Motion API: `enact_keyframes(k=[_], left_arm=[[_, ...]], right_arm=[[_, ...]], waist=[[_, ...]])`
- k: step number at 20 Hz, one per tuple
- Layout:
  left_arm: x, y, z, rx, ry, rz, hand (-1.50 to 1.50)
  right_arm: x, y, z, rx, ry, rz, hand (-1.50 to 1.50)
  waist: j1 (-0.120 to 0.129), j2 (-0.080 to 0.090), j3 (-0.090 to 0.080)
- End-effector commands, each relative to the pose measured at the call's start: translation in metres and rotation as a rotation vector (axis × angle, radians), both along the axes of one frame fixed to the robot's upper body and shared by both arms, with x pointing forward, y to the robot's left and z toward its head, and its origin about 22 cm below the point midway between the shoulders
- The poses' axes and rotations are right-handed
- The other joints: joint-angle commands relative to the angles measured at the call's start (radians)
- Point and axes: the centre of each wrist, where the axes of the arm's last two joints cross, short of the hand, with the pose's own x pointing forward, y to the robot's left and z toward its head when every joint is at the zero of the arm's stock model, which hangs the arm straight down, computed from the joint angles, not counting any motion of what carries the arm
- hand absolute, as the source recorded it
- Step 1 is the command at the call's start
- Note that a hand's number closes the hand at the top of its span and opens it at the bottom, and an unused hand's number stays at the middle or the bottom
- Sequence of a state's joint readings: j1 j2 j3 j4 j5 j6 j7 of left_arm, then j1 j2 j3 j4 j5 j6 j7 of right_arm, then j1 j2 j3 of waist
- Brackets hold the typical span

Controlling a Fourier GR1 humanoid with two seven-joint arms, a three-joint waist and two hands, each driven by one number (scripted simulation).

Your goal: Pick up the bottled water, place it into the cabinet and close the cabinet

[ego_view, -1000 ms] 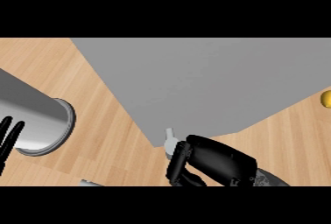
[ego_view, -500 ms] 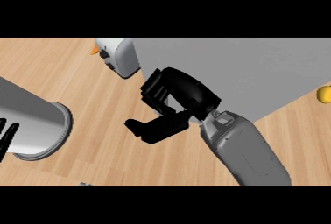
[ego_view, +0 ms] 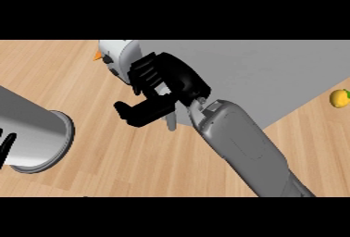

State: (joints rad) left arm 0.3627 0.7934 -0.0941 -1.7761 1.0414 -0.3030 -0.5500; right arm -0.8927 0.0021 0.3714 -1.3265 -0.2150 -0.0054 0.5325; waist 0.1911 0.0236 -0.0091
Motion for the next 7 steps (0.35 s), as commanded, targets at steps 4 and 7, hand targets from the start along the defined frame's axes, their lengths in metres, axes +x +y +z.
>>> enact_keyframes(k=[4, 7], left_arm=[[-0.004, 0.003, 0.000, 0.000, -0.007, 0.021, -1.50], [-0.005, 0.008, 0.001, -0.001, -0.015, 0.031, -1.50]], right_arm=[[0.039, -0.006, 0.015, 0.176, 0.013, -0.246, -1.50], [0.043, 0.005, 0.022, 0.200, 0.012, -0.231, -1.50]], waist=[[-0.018, 0.018, 0.007], [-0.029, 0.017, 0.006]])
